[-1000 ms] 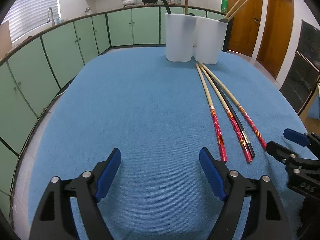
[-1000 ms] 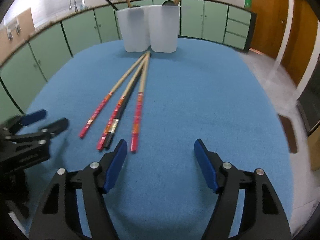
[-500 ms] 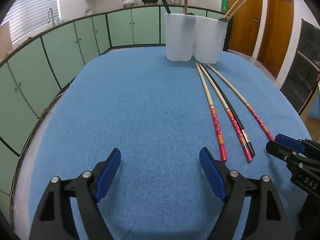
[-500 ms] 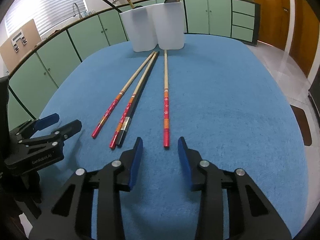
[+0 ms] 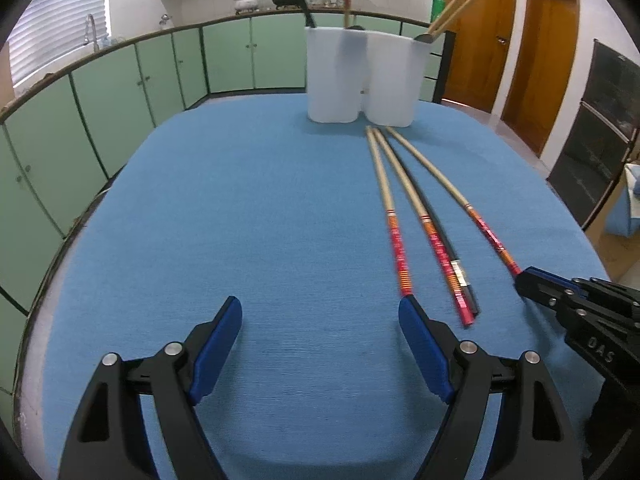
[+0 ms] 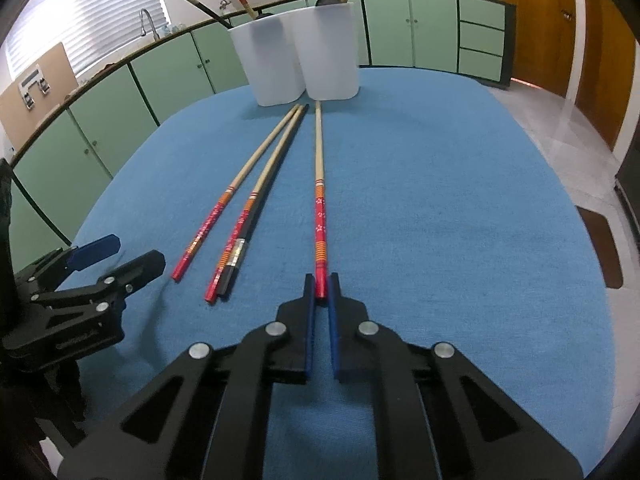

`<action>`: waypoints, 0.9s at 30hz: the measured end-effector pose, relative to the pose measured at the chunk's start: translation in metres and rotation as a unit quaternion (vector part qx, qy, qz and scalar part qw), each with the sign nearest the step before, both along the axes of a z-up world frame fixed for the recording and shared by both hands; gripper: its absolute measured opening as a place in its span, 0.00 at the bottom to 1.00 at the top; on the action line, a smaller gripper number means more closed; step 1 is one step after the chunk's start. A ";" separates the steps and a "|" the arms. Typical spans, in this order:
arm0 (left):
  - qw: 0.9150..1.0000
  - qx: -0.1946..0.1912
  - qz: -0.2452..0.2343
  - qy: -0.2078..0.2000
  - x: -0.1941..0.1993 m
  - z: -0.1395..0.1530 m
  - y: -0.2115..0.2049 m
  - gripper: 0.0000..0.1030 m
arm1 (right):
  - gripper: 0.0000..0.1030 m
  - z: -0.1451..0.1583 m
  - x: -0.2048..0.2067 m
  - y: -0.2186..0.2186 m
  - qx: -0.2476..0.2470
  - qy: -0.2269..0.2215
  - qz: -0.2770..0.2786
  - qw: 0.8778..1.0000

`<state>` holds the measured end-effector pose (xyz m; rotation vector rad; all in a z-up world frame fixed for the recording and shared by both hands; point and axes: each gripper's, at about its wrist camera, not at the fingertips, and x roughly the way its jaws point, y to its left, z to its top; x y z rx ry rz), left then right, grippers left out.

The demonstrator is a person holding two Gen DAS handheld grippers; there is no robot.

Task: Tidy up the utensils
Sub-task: 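Grasp a red-patterned chopstick by its tip with the right tool, then grasp another red-patterned chopstick by its tip with the left tool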

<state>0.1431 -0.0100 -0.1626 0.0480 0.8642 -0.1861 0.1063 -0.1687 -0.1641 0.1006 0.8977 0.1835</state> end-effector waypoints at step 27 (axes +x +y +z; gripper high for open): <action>0.999 0.017 -0.047 0.008 -0.002 -0.007 -0.045 0.06 | 0.05 -0.005 0.000 -0.013 0.015 0.005 -0.007 1.000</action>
